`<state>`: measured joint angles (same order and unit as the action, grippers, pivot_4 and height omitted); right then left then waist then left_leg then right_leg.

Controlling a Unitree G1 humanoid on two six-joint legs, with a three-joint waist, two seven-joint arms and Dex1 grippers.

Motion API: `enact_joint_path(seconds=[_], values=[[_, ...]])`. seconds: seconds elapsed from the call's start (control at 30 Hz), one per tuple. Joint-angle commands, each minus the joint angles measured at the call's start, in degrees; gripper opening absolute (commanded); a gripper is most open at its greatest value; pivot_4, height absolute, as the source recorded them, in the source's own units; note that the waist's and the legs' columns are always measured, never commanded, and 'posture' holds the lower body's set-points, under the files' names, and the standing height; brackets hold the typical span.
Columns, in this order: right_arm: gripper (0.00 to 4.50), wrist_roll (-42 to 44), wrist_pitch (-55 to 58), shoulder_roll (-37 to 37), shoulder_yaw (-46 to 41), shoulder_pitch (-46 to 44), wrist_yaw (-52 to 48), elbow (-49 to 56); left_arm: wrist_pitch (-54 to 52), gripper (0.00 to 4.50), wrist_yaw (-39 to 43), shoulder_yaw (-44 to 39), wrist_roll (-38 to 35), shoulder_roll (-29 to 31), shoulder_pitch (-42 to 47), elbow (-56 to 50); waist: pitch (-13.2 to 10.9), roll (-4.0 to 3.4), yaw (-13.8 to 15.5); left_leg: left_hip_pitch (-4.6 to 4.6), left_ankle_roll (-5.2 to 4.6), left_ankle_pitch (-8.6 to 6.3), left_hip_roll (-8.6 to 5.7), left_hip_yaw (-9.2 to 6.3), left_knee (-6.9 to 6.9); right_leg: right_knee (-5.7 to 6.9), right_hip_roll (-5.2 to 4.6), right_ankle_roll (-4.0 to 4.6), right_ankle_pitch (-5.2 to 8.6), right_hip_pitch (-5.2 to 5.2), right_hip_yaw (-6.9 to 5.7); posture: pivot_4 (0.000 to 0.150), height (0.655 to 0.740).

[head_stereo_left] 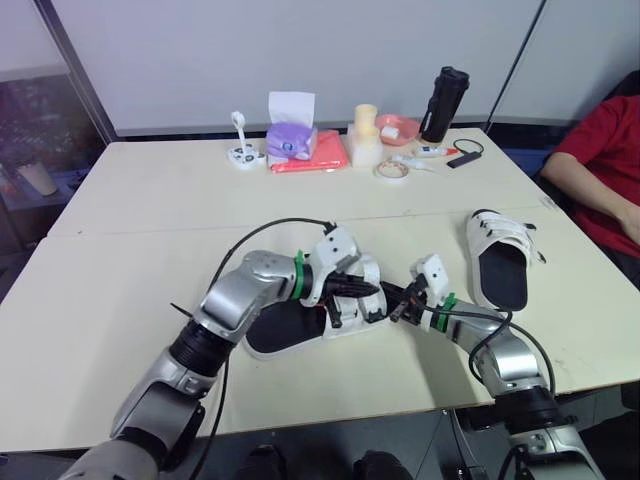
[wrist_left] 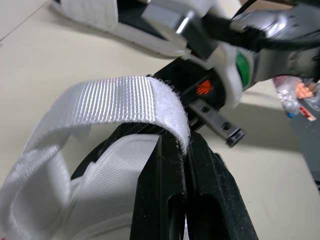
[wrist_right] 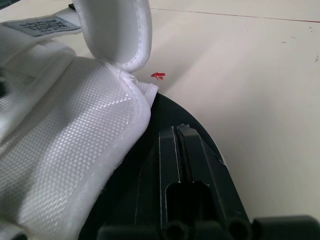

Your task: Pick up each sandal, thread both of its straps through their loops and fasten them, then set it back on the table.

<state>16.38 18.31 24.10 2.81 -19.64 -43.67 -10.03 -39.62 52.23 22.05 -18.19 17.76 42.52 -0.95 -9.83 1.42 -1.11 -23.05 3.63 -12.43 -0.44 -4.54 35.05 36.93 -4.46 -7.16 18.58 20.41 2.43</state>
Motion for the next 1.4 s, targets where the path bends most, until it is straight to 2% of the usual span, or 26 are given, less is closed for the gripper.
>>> enact_joint_path(seconds=[0.03,0.43,0.77,1.0,1.2,1.4], values=[[0.00,-2.89,2.52,-0.50,2.13,2.46,1.59,-4.22,-1.25,0.02,1.16,0.30,-1.06,-0.90,0.44,-2.15,0.00,0.00,0.01,0.00,0.00,0.00,0.00,-0.01,0.00,0.00,0.00,0.00,0.00,0.00,0.00,0.150,0.7400],[0.00,-2.86,2.63,-0.82,2.14,2.55,1.79,-4.11,5.34,0.02,0.76,6.08,8.76,0.97,1.41,-0.76,0.00,0.00,-0.06,0.01,0.00,0.00,0.00,0.00,-0.01,0.00,0.01,0.00,0.00,0.00,0.00,0.150,0.7400],[0.00,-2.84,2.78,-1.10,2.26,2.93,2.01,-3.93,-0.42,0.02,-1.18,3.33,6.55,-3.26,0.73,-2.99,0.00,0.00,-0.04,0.01,-0.01,0.00,0.00,0.00,0.00,0.01,0.01,-0.01,0.00,0.00,0.00,0.150,0.7400],[0.00,-2.74,2.82,-1.43,2.39,3.57,2.36,-3.41,-7.47,0.02,-4.82,2.69,6.87,-3.87,0.31,-6.16,0.00,0.00,-0.03,0.01,-0.01,0.00,0.00,0.00,0.00,0.01,0.02,-0.02,0.00,0.00,0.00,0.150,0.7400],[0.00,-2.58,3.13,-1.35,2.49,4.40,2.75,-2.52,-17.57,0.02,-8.18,1.30,4.07,-4.51,-2.19,-11.54,0.00,0.00,-0.04,0.01,-0.01,0.00,0.00,-0.03,-0.01,0.02,0.02,-0.03,0.00,0.00,-0.01,0.150,0.7400],[0.00,-2.50,3.31,-1.09,2.54,4.91,2.74,-2.16,-25.49,0.02,-9.45,-2.55,-2.34,-5.42,-4.96,-19.37,0.00,0.00,-0.04,0.00,-0.02,-0.01,0.00,-0.04,-0.04,0.02,0.02,-0.03,0.00,0.00,-0.01,0.150,0.7400]])
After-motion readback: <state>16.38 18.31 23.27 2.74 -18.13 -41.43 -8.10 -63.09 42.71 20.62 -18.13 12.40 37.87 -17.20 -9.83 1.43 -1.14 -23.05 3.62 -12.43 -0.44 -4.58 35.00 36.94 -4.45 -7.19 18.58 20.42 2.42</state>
